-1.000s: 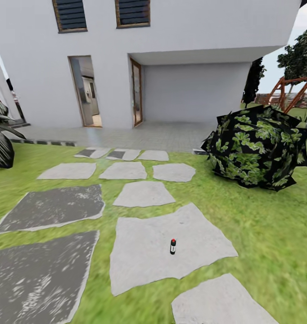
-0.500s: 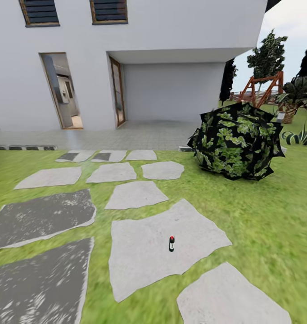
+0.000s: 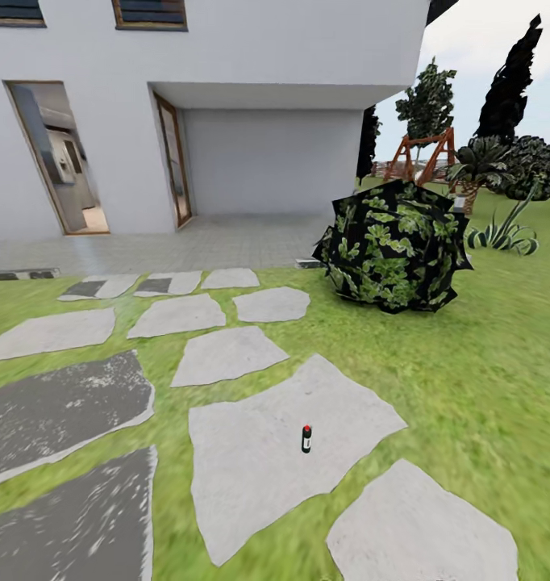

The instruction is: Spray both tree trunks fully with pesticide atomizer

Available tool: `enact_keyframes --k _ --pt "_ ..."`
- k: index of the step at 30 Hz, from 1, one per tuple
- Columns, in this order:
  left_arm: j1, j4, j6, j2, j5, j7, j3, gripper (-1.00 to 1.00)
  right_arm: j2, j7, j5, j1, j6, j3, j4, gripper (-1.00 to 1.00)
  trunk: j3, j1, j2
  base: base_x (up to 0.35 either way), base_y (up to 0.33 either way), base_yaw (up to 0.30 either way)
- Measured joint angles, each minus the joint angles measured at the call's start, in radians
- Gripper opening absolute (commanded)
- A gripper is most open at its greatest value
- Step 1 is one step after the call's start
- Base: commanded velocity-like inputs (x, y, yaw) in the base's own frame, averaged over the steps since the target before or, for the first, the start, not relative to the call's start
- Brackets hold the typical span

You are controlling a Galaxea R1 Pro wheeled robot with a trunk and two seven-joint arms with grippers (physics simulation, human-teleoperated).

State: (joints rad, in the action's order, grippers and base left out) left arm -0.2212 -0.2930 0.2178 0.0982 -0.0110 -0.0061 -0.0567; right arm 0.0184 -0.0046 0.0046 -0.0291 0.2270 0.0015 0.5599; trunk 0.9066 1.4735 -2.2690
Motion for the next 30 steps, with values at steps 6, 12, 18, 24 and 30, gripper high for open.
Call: enact_keyframes --k 6,12,18,24,30 --pt "0.000 0.000 0.000 0.000 0.000 0.000 0.000 1.00 0.000 0.000 0.000 0.000 0.000 0.000 0.000 1.00 0.000 0.000 0.000 0.089 0.316 -0.265" --pt "0.000 0.000 0.000 0.000 0.000 0.000 0.000 1.00 0.000 0.000 0.000 0.000 0.000 0.000 0.000 1.00 0.000 0.000 0.000 0.012 0.316 -0.265" --pt "0.000 0.000 0.000 0.000 0.000 0.000 0.000 1.00 0.000 0.000 0.000 0.000 0.000 0.000 0.000 1.00 0.000 0.000 0.000 0.001 0.316 -0.265" --pt "0.000 0.000 0.000 0.000 0.000 0.000 0.000 1.00 0.000 0.000 0.000 0.000 0.000 0.000 0.000 1.00 0.000 0.000 0.000 0.000 0.316 -0.265" --pt "0.000 0.000 0.000 0.000 0.000 0.000 0.000 1.00 0.000 0.000 0.000 0.000 0.000 0.000 0.000 1.00 0.000 0.000 0.000 0.000 0.316 -0.265"
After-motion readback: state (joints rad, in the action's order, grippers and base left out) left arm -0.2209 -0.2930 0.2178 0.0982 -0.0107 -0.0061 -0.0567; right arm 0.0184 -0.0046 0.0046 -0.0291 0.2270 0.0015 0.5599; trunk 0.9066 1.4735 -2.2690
